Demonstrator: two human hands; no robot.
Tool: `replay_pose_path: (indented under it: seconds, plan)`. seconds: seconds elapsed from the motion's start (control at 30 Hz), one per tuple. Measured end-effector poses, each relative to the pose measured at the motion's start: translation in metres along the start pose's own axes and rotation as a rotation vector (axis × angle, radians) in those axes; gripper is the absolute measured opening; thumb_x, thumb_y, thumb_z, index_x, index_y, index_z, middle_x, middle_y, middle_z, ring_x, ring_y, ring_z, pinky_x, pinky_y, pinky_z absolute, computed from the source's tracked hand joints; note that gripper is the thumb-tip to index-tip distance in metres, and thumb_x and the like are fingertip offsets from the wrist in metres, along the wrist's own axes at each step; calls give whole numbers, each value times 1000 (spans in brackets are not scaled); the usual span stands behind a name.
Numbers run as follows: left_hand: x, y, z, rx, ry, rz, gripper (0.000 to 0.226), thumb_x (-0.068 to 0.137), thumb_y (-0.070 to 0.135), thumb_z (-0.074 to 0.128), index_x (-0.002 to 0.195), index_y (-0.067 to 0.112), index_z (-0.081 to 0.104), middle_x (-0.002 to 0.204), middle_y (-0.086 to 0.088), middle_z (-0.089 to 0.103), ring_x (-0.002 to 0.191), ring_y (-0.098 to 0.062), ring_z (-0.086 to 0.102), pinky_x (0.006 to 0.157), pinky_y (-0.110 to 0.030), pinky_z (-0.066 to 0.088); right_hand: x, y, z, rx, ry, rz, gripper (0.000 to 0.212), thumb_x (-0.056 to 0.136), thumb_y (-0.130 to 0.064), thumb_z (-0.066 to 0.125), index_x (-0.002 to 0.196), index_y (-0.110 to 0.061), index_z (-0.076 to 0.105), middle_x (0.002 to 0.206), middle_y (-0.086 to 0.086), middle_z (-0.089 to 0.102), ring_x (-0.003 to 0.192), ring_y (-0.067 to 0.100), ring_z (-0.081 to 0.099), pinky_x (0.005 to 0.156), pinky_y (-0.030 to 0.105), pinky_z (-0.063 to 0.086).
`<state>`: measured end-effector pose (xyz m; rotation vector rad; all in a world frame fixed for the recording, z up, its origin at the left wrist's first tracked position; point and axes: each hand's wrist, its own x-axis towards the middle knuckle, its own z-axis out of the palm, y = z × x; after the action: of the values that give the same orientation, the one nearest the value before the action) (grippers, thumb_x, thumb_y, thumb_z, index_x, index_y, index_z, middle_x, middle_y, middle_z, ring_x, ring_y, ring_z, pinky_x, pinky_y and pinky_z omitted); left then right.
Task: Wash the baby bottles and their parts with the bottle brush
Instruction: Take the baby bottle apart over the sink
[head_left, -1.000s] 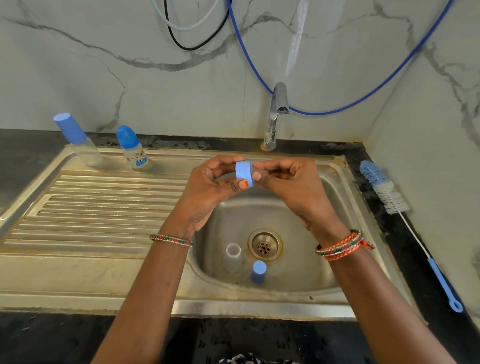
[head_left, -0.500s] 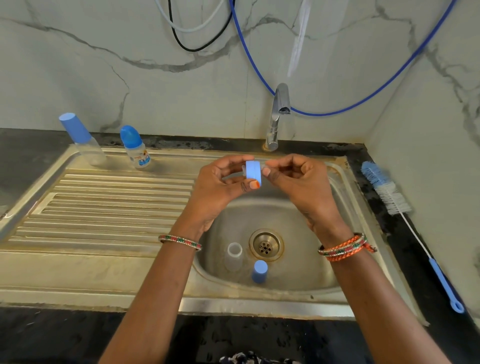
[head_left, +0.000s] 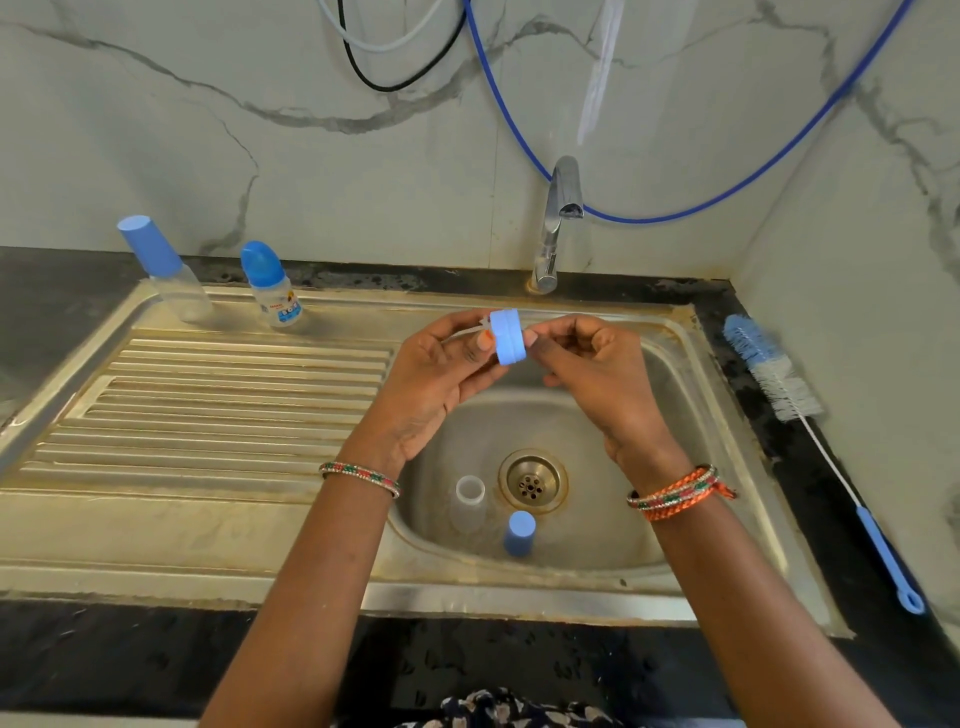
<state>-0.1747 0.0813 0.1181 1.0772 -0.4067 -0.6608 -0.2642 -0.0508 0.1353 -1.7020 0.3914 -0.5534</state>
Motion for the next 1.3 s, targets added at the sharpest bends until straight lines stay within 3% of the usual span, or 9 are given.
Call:
replay_pose_path:
  seconds: [0.27,0.47,0.6,0.73,0.87,0.97,1.1,1.2,1.3]
  plan:
    - [2,-6,1,124,72,-13,16,89,8,61,102,9,53,93,-12,72,89,-18,70,82,-27,56,11,1,3,-8,-181,136,33,83,-27,70,113,-18,59,101,4,68,85,13,70,70,25,58]
    - [14,-21,-21,-167,223,-154,20,95,12,52,111,-1,53,103,-16,70,95,-23,70,79,-25,57,31,40,-2,327,-189,354,31,84,-18,69,113,-16,57,100,5,67,84,11,64,70,24,55]
    - [25,-43,-46,-279,327,-295,18,98,14,48,103,-1,56,97,-16,70,84,-21,70,78,-26,58,51,123,10,-217,-148,236,41,71,-20,82,102,-17,56,92,1,61,80,14,58,66,26,50]
    - [40,-66,-58,-453,389,-388,14,98,8,46,92,1,57,83,-17,72,76,-23,71,79,-30,55,63,214,32,-614,-367,245,48,67,-18,83,105,-11,55,109,13,54,93,23,52,81,31,42]
    - [56,-84,-73,-460,418,-451,28,97,10,48,122,-3,49,89,-16,72,78,-21,71,80,-30,56,87,260,50,-816,-521,199,46,73,-3,68,117,-6,53,115,18,46,101,36,53,78,28,37]
    - [67,-92,-85,-431,447,-500,19,98,10,47,108,-4,54,85,-17,71,73,-20,71,74,-27,57,108,282,57,-917,-457,177,49,76,3,55,123,-6,50,118,20,43,104,41,50,85,38,45]
    - [84,-107,-94,-328,497,-576,18,99,13,45,95,0,56,73,-10,72,65,-15,69,65,-24,57,118,280,58,-1057,-599,275,73,79,-7,58,146,-17,30,141,16,34,125,39,37,100,46,40]
    - [94,-123,-93,-175,523,-660,16,100,15,45,93,5,56,78,-8,69,70,-14,65,61,-22,55,102,253,59,-660,-549,135,82,72,-10,64,146,-20,31,147,10,34,131,26,35,104,41,38]
    - [98,-137,-92,-2,495,-720,14,101,12,42,102,7,54,89,-7,60,75,-13,58,59,-19,52,82,230,62,-287,-516,80,57,79,4,63,132,-14,54,124,4,59,108,11,56,88,21,51]
